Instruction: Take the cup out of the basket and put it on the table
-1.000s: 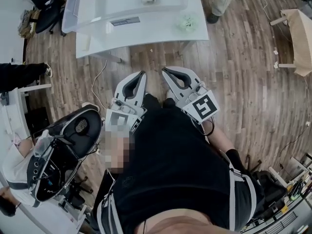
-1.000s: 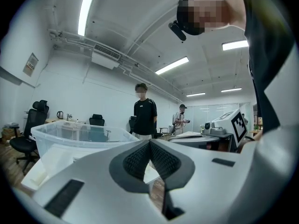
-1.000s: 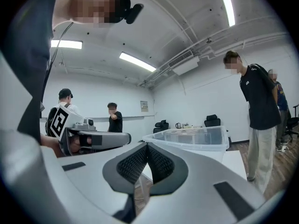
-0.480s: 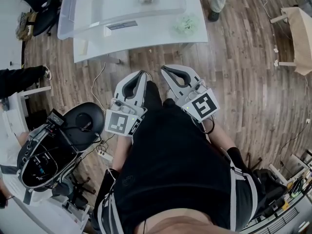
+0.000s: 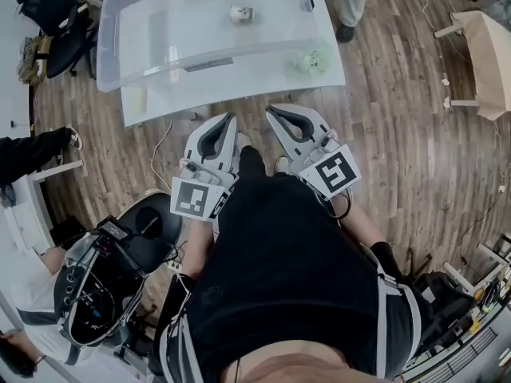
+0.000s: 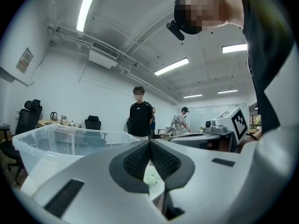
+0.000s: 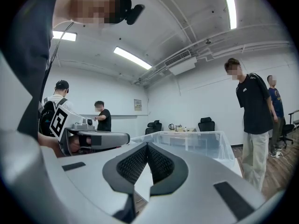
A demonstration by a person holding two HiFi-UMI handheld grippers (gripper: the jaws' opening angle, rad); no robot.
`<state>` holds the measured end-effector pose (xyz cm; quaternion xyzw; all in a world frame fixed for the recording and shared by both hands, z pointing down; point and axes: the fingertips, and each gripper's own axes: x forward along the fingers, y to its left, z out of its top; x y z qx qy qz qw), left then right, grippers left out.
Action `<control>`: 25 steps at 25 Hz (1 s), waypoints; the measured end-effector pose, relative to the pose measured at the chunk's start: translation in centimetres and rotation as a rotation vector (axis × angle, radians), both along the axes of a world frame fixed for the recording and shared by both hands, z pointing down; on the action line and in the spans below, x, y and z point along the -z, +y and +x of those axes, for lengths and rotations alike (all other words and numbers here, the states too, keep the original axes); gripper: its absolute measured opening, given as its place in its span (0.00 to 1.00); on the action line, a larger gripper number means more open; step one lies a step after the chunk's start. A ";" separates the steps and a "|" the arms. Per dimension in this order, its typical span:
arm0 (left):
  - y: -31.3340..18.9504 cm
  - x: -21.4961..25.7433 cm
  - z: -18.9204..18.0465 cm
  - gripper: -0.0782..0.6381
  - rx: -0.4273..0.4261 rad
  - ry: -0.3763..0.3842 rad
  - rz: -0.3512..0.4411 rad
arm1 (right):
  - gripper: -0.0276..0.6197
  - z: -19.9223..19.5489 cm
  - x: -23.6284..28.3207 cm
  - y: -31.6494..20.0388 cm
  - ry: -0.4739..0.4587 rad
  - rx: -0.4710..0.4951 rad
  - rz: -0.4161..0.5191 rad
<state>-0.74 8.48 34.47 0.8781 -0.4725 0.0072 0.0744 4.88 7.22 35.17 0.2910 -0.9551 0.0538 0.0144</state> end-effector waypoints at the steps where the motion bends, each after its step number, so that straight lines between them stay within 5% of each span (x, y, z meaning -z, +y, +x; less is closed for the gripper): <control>1: -0.5 0.1 -0.5 0.13 -0.002 0.001 0.001 | 0.07 -0.5 0.1 -0.5 0.001 -0.001 0.001; 25: -6.0 -1.0 -8.5 0.13 -0.108 0.035 -0.003 | 0.07 -8.9 -0.6 -5.7 0.074 -0.083 -0.002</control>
